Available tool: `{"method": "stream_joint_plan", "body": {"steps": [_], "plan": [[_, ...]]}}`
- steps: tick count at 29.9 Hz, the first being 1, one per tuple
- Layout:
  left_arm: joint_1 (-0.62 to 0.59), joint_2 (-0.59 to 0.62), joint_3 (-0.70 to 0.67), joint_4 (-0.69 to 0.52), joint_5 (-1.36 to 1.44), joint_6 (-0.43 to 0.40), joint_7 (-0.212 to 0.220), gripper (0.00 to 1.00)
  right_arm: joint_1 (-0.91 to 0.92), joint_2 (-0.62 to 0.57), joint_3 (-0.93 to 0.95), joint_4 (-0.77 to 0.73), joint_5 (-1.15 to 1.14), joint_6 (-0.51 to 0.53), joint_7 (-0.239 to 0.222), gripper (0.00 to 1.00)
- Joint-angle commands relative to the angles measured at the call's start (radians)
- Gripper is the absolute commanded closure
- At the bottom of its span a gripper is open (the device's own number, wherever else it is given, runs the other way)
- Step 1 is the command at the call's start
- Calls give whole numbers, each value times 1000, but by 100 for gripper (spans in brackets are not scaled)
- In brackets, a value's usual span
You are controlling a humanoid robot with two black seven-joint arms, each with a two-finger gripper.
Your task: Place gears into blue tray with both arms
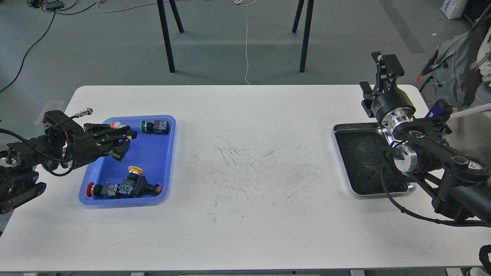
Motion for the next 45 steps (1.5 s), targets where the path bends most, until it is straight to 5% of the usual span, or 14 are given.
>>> {"method": "stream_joint_plan", "body": {"steps": [1,45], "plan": [[16,-1,-1,14,-3,3,0,90,0,1,0,0,0,0,-1,3],[93,-56,-15,109,-46,3,0,85,-2,6,5,1,0,0,18,3]]}}
